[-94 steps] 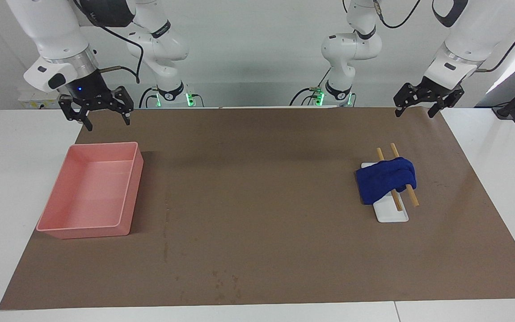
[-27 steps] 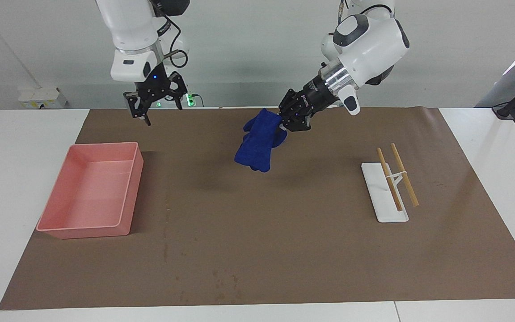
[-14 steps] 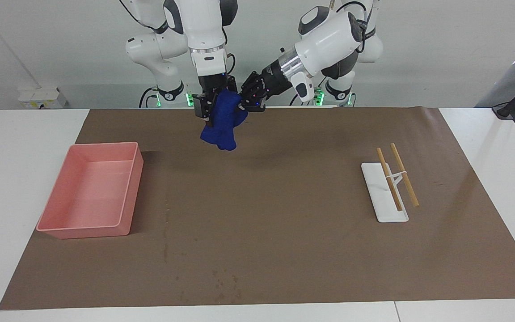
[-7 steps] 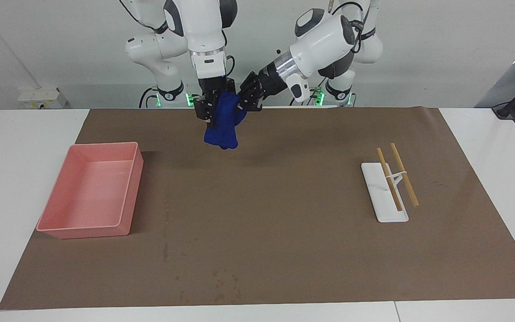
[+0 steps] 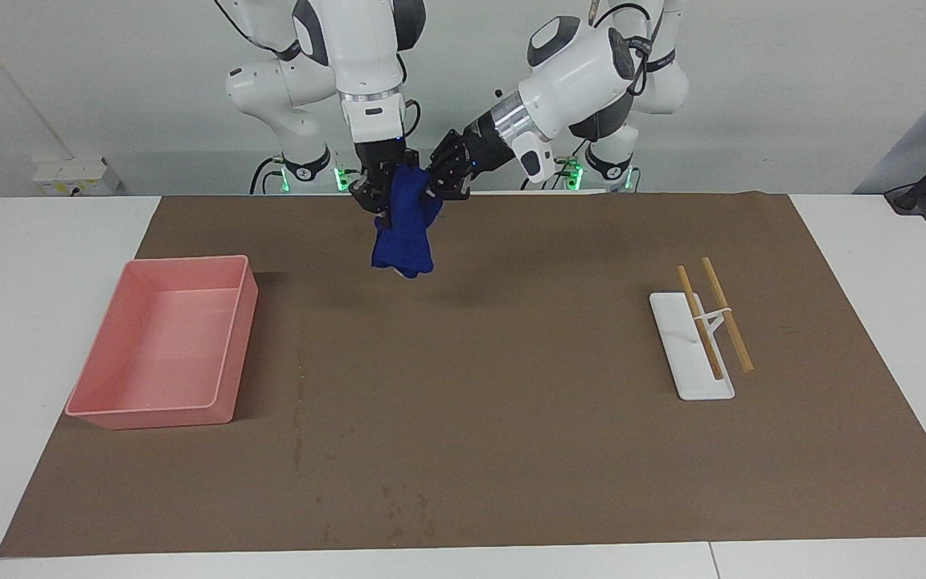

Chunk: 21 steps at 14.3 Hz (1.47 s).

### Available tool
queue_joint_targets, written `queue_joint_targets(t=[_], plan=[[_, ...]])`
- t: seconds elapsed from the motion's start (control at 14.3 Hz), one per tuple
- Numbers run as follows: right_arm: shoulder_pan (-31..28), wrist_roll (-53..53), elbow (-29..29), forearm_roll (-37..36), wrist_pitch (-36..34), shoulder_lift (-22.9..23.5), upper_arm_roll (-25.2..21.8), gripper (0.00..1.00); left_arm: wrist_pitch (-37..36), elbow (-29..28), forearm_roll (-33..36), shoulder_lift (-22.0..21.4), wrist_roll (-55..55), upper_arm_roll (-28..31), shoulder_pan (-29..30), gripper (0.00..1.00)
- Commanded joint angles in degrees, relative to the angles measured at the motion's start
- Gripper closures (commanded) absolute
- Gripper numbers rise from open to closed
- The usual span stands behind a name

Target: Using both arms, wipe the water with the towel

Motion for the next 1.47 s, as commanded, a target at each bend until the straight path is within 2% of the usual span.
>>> queue_joint_targets(t=[0.0,0.07,0.14,0.21,0.35,0.63,0.84,1.19,1.26,1.4], plan=[[-1.0,-0.9,-0.1,0.2,0.7,-0.3,-0.2,1.0,-0.4,-2.9,-0.5,-2.7,0.5,0.5,-2.0,1.0],[-1.4,-0.9,0.3,0.2,-0.3,-0.3,-0.2,1.0,-0.4,-2.6,-0.5,-2.7,0.4,0.5,-1.9,1.0],[-1.6,-1.0,0.5,0.2,-0.8,-0.3,-0.3,1.0,-0.4,-2.3,-0.5,-2.6,0.4,0.6,-1.5,0.88],[-1.6,-1.3,0.6,0.2,-0.9,-0.3,-0.3,1.0,-0.3,-2.2,-0.2,-2.6,0.0,0.7,-1.3,0.01],[-2.2,-1.4,0.7,0.1,-2.7,-0.3,-0.3,1.0,-0.2,-2.0,2.9,-2.6,0.0,0.9,-0.6,0.0],[-6.1,-7.0,0.7,-0.3,-5.7,-0.3,-0.3,1.0,-0.5,-0.4,19.8,-2.3,0.0,1.1,3.0,0.0],[-9.7,-9.1,-0.1,-0.3,-6.5,-0.4,-0.3,1.0,-0.1,-0.3,23.5,-1.9,2.5,1.2,8.8,0.0],[-17.8,-16.1,-3.5,-0.4,-7.0,0.2,-0.3,1.0,-1.7,-0.4,23.7,-1.9,34.1,1.3,18.0,0.0],[-18.3,-15.9,-3.8,-0.3,-7.2,0.5,-0.3,1.0,-3.2,-0.3,25.8,-1.8,37.2,1.3,19.2,0.0],[-20.6,-15.6,-5.7,-0.3,-6.9,1.1,-0.3,1.0,-5.9,0.6,36.0,-1.8,43.5,1.3,19.5,0.0]])
